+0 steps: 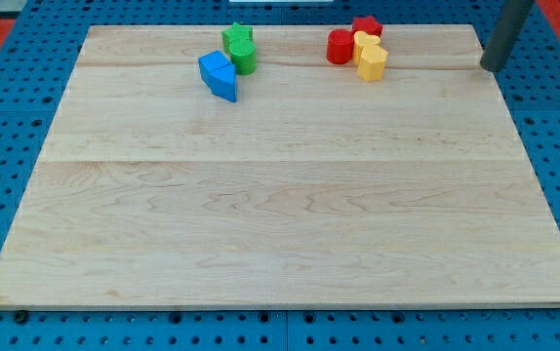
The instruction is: Separate the red blocks and yellow blocks
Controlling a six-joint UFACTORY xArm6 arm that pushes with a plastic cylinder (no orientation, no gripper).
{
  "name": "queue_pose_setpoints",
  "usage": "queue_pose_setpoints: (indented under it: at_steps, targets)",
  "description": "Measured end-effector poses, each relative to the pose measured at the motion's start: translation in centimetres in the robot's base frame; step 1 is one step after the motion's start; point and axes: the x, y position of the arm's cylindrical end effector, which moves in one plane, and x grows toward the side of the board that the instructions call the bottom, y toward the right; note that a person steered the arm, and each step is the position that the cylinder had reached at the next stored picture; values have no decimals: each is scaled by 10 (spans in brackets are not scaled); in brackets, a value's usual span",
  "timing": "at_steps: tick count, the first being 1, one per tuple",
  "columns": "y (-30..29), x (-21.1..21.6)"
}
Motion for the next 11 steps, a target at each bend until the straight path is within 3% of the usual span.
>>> queue_pose_setpoints:
  at_steps: [1,5,7,11]
  targets:
    - [9,-76]
    - [-30,-84]
    - [-83,-77]
    - [-338,-54]
